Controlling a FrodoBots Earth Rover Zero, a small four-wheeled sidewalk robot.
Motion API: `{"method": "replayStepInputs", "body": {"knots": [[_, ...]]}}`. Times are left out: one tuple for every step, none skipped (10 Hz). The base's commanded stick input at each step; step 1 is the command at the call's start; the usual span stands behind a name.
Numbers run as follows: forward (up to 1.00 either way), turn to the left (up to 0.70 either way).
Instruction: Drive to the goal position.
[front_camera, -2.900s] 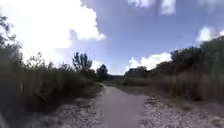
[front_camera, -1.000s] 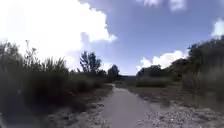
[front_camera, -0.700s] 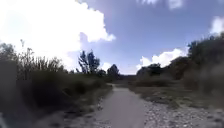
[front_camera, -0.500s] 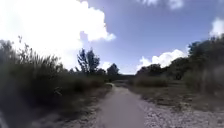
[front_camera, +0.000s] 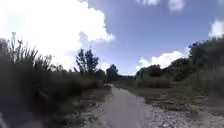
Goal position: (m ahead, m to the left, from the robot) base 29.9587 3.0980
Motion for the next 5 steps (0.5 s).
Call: {"method": "replayStepInputs", "body": {"knots": [[0.70,0.00],[0.70,0.00],[0.70,0.00],[0.70,0.00],[0.70,0.00]]}}
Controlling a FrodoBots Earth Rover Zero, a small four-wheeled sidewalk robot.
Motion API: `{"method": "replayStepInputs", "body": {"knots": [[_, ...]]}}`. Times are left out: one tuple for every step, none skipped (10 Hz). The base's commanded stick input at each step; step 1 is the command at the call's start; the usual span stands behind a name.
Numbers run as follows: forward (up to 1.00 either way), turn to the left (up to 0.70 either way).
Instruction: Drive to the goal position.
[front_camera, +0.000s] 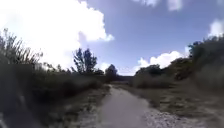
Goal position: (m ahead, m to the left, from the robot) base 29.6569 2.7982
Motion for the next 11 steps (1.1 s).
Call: {"method": "replayStepInputs", "body": {"knots": [[0.70,0.00],[0.70,0.00],[0.70,0.25],[0.70,0.35],[0.70,0.22],[0.70,0.00],[0.70,0.00],[0.70,0.00],[0.70,0.00],[0.70,0.00],[0.70,0.00]]}}
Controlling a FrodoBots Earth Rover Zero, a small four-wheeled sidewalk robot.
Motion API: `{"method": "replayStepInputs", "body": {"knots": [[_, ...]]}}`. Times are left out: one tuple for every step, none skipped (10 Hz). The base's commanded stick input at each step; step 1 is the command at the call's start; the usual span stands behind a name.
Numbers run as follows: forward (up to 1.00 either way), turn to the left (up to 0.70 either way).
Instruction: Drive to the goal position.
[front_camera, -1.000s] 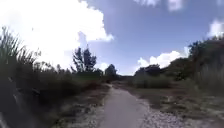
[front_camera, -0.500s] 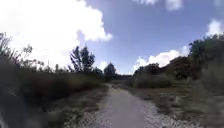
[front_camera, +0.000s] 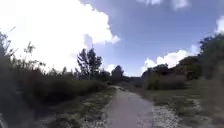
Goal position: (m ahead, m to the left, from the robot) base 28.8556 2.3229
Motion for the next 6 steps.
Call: {"method": "replayStepInputs", "body": {"knots": [[0.70,0.00],[0.70,0.00],[0.70,0.00],[0.70,0.00],[0.70,0.00],[0.70,0.00]]}}
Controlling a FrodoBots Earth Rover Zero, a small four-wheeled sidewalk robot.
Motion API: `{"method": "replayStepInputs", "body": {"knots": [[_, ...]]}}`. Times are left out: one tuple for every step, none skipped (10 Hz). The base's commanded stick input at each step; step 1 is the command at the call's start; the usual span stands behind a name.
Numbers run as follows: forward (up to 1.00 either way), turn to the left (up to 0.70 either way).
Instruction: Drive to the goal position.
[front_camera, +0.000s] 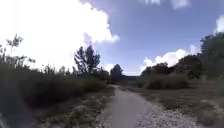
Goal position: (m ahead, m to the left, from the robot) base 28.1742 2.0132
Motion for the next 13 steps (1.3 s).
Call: {"method": "replayStepInputs", "body": {"knots": [[0.70,0.00],[0.70,0.00],[0.70,0.00],[0.70,0.00],[0.70,0.00],[0.70,0.00],[0.70,0.00],[0.70,0.00],[0.70,0.00],[0.70,0.00],[0.70,0.00],[0.70,0.00],[0.70,0.00]]}}
